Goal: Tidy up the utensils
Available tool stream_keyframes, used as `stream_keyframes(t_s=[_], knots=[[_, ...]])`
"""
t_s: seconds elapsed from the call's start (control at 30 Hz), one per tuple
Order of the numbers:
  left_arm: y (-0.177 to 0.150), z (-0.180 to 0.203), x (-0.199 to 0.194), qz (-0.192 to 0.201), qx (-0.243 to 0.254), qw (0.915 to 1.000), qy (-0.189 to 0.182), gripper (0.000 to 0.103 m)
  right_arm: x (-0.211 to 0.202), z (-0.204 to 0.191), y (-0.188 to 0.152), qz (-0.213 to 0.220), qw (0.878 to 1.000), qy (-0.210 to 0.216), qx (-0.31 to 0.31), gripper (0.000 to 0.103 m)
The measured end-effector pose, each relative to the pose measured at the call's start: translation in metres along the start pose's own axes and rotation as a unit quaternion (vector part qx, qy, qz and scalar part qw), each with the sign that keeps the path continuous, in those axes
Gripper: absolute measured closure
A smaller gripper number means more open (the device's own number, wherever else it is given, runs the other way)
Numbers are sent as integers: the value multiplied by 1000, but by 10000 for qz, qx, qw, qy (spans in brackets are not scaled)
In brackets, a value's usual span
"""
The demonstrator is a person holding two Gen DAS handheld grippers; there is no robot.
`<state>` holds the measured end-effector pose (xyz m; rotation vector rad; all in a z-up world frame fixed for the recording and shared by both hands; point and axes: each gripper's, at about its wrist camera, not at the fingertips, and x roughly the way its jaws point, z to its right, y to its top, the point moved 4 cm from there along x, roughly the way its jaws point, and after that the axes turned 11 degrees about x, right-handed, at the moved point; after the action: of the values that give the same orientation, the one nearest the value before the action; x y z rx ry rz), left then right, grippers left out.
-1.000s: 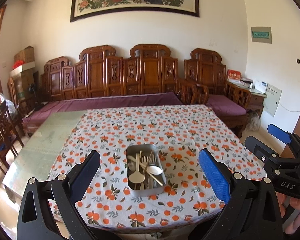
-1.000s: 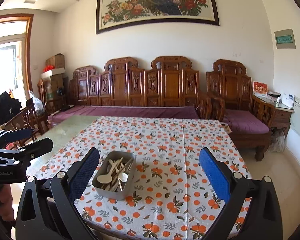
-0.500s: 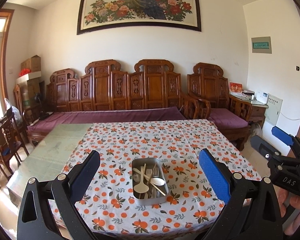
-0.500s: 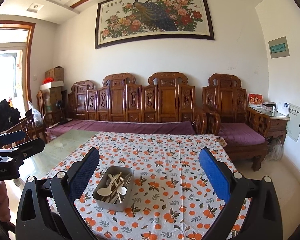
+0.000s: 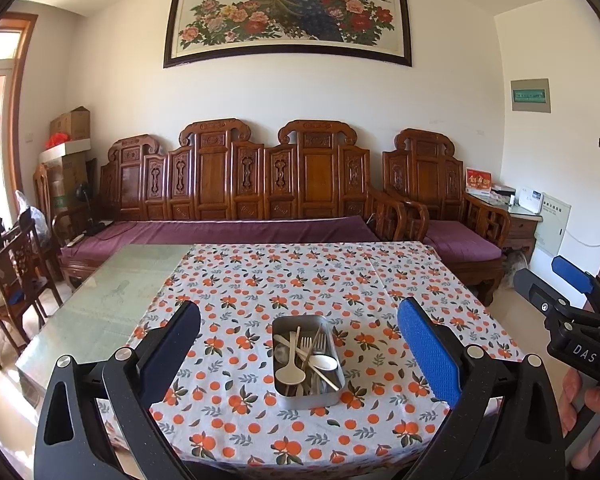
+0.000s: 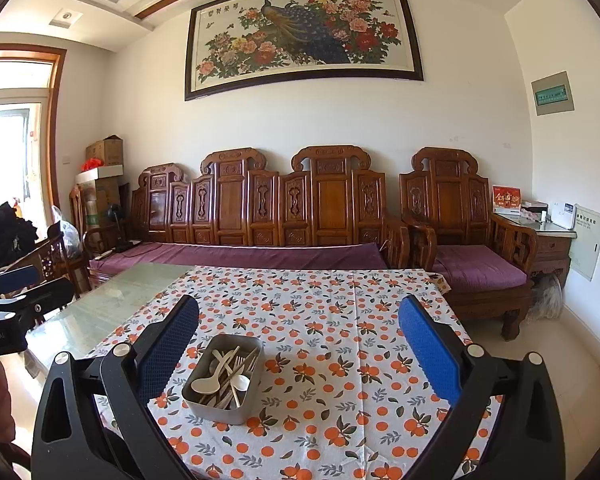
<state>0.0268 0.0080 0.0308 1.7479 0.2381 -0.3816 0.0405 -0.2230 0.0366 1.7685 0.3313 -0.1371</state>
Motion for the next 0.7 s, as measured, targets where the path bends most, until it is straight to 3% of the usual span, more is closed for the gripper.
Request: stream_keyframes(t_s=[0.7], knots=[[1,1,-1,-9,19,10000,-15,8,0,-1,-2,-14,10000,6,4,3]])
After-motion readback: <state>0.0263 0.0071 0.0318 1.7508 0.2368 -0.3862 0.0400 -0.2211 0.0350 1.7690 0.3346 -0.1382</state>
